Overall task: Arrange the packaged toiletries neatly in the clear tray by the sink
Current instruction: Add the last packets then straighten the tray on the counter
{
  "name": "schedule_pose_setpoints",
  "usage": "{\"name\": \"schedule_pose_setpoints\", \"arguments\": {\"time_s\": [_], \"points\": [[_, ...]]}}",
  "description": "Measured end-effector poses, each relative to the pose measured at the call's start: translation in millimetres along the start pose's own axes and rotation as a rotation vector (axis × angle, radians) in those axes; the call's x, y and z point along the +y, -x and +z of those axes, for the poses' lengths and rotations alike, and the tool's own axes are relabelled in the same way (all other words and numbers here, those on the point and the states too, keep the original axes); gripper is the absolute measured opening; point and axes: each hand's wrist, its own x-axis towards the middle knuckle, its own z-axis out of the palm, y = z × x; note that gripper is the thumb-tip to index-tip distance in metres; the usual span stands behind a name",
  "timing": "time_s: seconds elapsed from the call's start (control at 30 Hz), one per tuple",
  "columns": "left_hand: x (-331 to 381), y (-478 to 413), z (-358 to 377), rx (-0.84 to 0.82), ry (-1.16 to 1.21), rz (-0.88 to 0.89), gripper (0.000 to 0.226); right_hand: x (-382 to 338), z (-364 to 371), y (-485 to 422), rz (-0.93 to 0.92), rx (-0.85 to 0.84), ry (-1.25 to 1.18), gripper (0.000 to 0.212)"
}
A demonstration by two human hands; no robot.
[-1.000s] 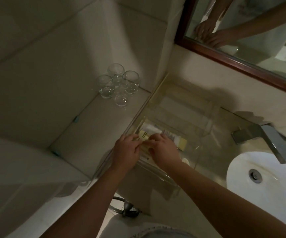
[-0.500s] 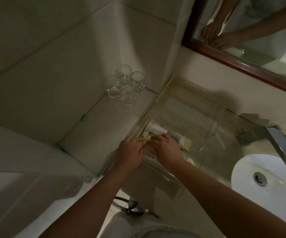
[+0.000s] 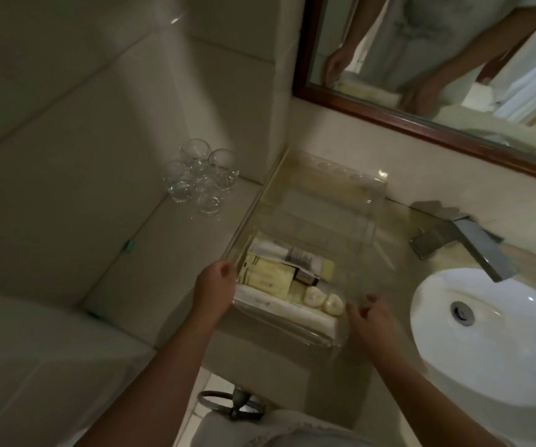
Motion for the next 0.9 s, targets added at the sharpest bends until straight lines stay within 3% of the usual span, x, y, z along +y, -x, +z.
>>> {"name": "schedule_pose_setpoints", "arguments": {"time_s": [0.1, 0.2, 0.43, 0.9], "points": [[3.3, -5.8, 2.5, -0.031, 0.026, -0.053, 0.022, 1.0, 4.3, 6.9, -0.076, -0.083, 0.101, 0.030], [2.0, -9.7, 5.3, -0.001, 0.073, -0.063, 0.023, -4.4, 3.0, 7.7, -0.168, -0.039, 0.189, 0.030], [20.0, -18.7, 10.2, 0.025, 0.279, -0.061, 0.027, -13.5, -15.8, -10.3, -0.179, -0.017, 0.073, 0.015], [37.9, -49.0, 21.0, 0.015, 0.231, -0.056, 0.029, -27.1, -15.6, -54.4, -0.187, -0.026, 0.030, 0.019]]}}
